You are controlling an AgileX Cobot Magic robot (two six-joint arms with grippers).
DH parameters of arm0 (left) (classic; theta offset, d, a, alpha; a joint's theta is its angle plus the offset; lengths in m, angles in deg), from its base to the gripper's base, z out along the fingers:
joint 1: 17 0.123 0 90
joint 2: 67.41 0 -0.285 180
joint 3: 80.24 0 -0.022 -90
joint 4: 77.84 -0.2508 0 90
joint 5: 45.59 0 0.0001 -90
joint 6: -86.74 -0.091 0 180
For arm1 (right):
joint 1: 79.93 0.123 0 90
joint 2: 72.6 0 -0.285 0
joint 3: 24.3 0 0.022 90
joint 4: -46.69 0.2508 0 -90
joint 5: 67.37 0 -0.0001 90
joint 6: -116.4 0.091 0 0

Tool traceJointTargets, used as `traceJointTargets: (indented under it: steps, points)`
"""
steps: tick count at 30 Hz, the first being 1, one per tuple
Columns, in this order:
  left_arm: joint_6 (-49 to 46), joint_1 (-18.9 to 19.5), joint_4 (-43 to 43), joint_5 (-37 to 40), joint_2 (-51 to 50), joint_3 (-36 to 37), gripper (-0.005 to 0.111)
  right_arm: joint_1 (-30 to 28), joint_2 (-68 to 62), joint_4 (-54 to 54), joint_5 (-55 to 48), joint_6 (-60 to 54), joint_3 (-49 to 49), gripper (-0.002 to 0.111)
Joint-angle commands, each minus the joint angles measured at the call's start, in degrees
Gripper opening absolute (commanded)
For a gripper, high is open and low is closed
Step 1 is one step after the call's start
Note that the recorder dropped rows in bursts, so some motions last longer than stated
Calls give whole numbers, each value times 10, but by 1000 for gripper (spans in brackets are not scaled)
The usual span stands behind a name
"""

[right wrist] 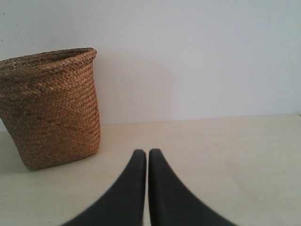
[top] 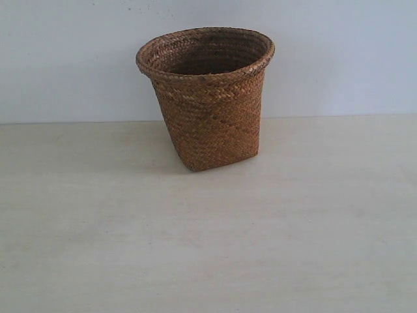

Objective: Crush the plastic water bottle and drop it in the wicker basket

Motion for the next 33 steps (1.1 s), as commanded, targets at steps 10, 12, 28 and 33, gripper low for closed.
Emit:
traceJointTargets:
  steps: [10,12,28,33]
  points:
    - [-2,2,0,0,2,2,4,-1,3,-3,3,0,0,0]
    - [-2,2,0,0,2,2,4,-1,3,-3,3,0,0,0]
    - [-2,2,0,0,2,2,4,-59,55,-3,-121,-59,0,0]
    - [-2,2,0,0,2,2,4,-58,55,-5,-166,-70,0,0]
